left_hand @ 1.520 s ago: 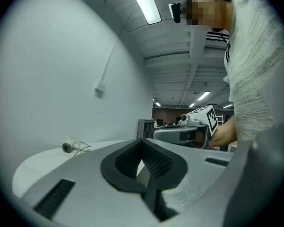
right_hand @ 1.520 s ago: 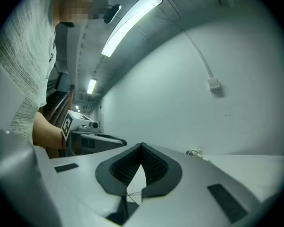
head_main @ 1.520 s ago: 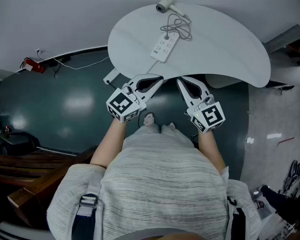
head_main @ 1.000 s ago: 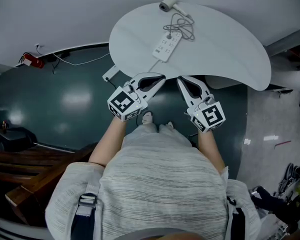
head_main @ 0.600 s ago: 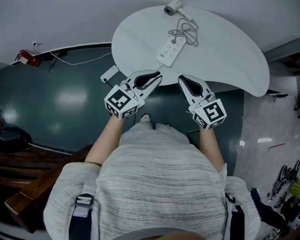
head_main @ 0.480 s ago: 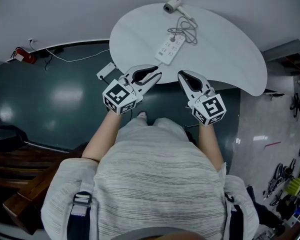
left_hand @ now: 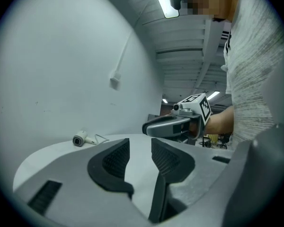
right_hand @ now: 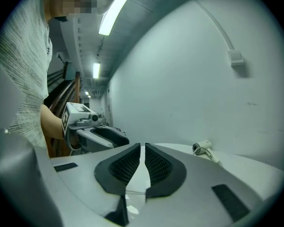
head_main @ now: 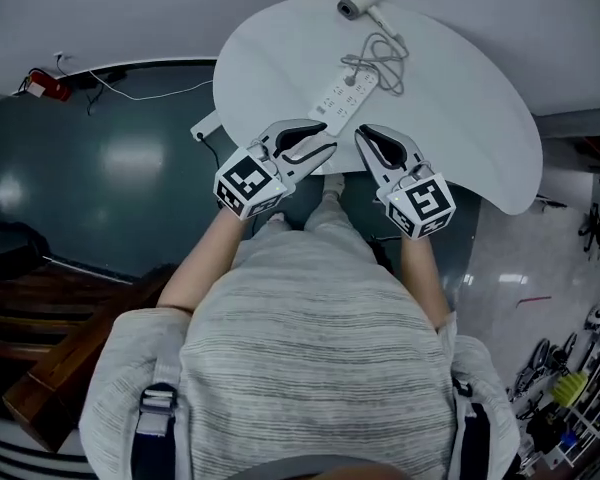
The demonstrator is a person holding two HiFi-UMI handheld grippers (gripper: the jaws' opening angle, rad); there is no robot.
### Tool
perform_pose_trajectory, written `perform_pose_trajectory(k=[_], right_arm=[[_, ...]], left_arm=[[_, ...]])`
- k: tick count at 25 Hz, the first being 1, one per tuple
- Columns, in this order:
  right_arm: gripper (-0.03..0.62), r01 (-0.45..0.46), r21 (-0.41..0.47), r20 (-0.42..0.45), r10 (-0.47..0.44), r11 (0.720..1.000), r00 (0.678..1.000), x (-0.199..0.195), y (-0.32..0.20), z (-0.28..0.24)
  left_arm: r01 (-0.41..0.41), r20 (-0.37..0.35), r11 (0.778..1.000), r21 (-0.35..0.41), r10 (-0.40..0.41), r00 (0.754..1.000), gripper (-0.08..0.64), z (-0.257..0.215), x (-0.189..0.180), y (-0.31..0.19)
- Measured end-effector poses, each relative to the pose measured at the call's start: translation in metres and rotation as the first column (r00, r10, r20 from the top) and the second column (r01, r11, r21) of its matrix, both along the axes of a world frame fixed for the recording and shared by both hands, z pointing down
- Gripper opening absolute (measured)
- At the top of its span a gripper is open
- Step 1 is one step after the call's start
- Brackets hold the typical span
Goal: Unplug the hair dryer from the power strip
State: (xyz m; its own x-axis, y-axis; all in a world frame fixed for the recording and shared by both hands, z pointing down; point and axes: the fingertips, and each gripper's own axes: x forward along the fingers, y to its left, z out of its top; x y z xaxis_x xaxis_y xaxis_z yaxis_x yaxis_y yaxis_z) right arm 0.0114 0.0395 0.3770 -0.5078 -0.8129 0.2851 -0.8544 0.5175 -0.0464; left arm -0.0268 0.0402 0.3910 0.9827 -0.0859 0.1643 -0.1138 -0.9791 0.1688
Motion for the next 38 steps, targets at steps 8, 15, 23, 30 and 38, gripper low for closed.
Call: perform_pose_trajectory(k=[8,15,23,30,38], right_arm=[[0.030,0.100,-0.067,0.016,-0.099,0.993,0.995,0.039,-0.051,0.030],[0.043,0.182,-0.131,-0.021,-0.186,0.975,0.982,0.058,-0.081,0.054],[0.099,0.233,-0.212,-0.032,-0.245,0.949,0.969,0.071,-0.103,0.084],[0.114,0.245,-0.288,-0.081,-0.279,0.926,0.957,0.077,-0.113,0.117],[0.121,0.229,-0.398,-0.205,-0.330,0.888,0.922,0.079,-0.129,0.167]], left_arm=[[0.094,0.212,0.995,-0.039,-0.084,0.974,0.343,0.056,0.052,-0.047],[0.148,0.396,0.989,0.004,-0.137,0.908,0.388,0.106,0.087,-0.083],[0.165,0.593,0.986,-0.002,-0.131,0.794,0.441,0.170,0.111,-0.106],[0.185,0.707,0.983,-0.004,-0.128,0.695,0.462,0.210,0.111,-0.113],[0.193,0.761,0.979,-0.063,-0.078,0.644,0.463,0.242,0.113,-0.113]])
